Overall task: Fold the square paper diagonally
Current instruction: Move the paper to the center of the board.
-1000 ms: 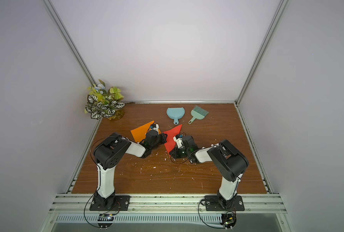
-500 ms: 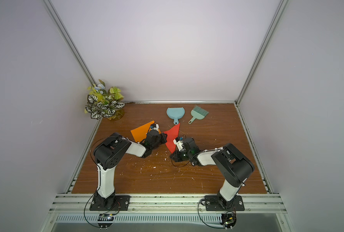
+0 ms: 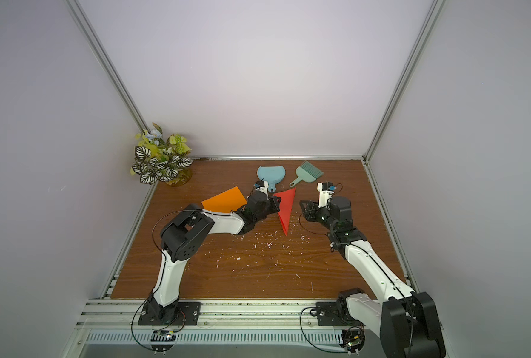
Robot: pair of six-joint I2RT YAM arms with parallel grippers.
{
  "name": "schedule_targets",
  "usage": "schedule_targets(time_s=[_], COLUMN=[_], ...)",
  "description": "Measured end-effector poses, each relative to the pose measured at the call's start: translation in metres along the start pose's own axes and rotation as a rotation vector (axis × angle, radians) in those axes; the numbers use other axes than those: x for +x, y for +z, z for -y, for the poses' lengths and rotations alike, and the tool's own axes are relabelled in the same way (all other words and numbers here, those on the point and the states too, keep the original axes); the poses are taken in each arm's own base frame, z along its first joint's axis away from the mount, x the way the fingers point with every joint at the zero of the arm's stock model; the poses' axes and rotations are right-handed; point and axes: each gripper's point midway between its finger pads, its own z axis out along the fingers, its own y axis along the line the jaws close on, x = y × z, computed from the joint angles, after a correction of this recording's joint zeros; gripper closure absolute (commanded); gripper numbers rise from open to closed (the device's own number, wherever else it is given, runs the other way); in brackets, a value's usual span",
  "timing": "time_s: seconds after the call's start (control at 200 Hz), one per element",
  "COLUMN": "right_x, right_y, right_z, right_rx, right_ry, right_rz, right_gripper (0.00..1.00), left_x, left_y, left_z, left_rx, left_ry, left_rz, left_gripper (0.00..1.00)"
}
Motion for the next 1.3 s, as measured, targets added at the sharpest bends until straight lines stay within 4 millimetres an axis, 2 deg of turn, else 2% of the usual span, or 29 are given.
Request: schedule_targets(time_s=[0.155,0.3,0.49,0.626,0.846,0.976,1.051,1.101,1.161,1.301], right_x=[-0.01,-0.008,-0.001,0.005,0.005,0.009,0.01,0.008,0.004,-0.002], right_y=[-0.008,-0.012,-0.009,-0.005,-0.004,-0.002,-0.001,0.0,0.001,0.006], right_z=[0.022,0.034,0.038,0.042,0.037,0.035,0.034,0.031,0.028,0.017], right_rx=[0.068,0.1,0.098,0.092,0.053,0.034,0.027,0.015,0.006,-0.021], right_ry=[0.013,0.023,0.038,0.054,0.071,0.079,0.084,0.085,0.082,0.068], right_rz=[0.001,-0.014,-0.047,-0.072,-0.082,-0.102,-0.115,-0.121,-0.12,-0.132], right_gripper=[0.55,0.55,0.54,0.52,0.45,0.43,0.43,0.43,0.45,0.47], left_x=[0.005,0.016,0.011,0.01,0.018,0.016,0.006,-0.007,-0.027,-0.083], left_y=[0.034,0.046,0.067,0.078,0.077,0.061,0.044,0.029,0.008,-0.047], left_z=[-0.003,-0.013,0.001,0.008,0.003,-0.003,-0.001,0.002,0.004,0.011], left_rx=[-0.014,-0.04,0.003,0.023,0.01,-0.016,-0.022,-0.019,-0.017,-0.003], left_ry=[-0.003,-0.006,-0.007,0.012,0.075,0.115,0.134,0.15,0.156,0.187], left_rz=[-0.007,-0.031,-0.029,-0.042,-0.075,-0.096,-0.095,-0.081,-0.053,0.049], left_gripper=[1.0,1.0,0.99,0.84,0.62,0.5,0.4,0.32,0.26,0.21])
